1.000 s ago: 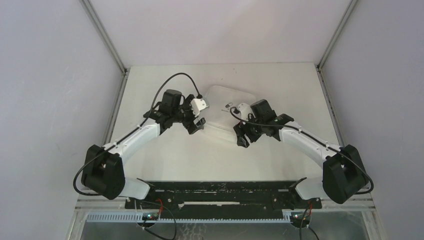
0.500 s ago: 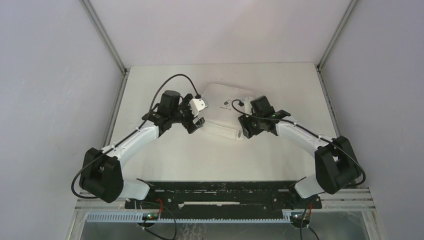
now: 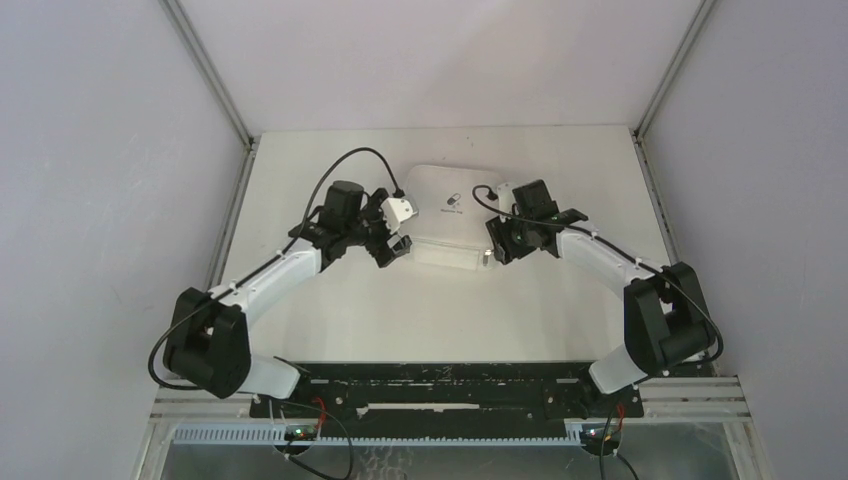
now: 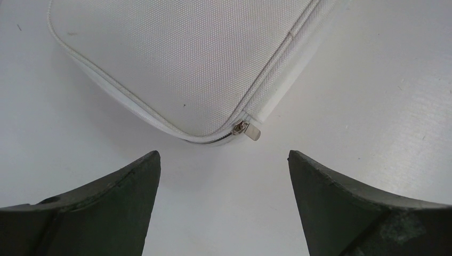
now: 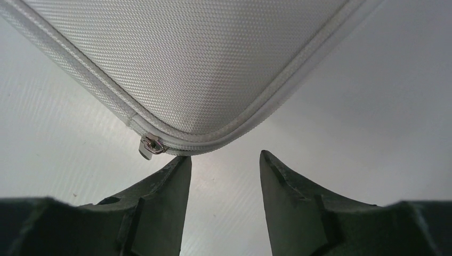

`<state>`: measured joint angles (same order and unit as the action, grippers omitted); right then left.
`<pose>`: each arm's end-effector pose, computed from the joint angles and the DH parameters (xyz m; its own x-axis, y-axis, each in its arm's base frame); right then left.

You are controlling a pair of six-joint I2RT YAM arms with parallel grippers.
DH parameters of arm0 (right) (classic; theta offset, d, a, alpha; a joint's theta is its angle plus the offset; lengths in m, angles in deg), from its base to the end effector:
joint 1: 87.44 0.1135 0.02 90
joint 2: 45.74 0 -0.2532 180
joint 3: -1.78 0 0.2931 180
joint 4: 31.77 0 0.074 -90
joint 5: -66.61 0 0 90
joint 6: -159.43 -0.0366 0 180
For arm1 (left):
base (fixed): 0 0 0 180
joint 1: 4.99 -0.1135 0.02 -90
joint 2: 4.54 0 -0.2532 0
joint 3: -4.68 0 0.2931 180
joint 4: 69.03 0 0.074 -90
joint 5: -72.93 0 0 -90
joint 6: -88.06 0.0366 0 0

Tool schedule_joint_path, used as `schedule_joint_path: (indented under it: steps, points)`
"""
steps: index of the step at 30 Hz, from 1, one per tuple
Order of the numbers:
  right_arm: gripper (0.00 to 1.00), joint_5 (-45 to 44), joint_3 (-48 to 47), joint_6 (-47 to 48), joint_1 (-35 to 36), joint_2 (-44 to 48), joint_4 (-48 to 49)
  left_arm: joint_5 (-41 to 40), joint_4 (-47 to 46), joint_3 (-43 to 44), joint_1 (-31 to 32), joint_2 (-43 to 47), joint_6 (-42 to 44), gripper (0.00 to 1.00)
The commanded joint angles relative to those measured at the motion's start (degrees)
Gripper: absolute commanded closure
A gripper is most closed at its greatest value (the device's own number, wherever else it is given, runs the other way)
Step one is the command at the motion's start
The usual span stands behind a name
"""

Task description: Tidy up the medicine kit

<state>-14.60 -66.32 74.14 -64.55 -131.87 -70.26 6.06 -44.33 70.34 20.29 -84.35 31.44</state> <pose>0.3133 0.1383 0.1835 -0.7279 -0.3954 -0.5602 -0.5236 0.8480 0.0817 0.3042 -0.1596 0.2235 -0.1054 0.6093 -0.7859 0.8710 0.4379 0.2227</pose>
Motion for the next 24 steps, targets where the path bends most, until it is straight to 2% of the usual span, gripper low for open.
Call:
schedule_joint_path:
  steps: [1, 7, 13, 18, 24]
  points:
    - [0.51, 0.4, -5.8, 2.2, -3.1, -2.4, 5.1, 1.6, -1.9, 3.6, 0.0, -0.6, 0.8, 0.07]
    - [0.53, 2.2, -8.3, 2.2, -7.0, -3.2, 3.4, 2.8, -1.9, 5.0, 1.0, -1.4, 5.0, 0.08]
    - [0.53, 11.0, -6.3, 0.3, -6.8, -0.5, 0.7, 2.2, -1.4, 7.9, 5.2, -3.9, 13.7, 0.08]
    - [0.53, 14.2, -6.0, -1.5, -6.6, 0.0, -0.2, 0.4, 4.8, 15.2, 8.6, -10.3, 19.0, 0.1]
    - [0.5, 20.4, -3.9, -4.6, -7.2, -0.6, 1.0, -3.9, 8.8, 20.8, 12.0, -17.3, 24.3, 0.18]
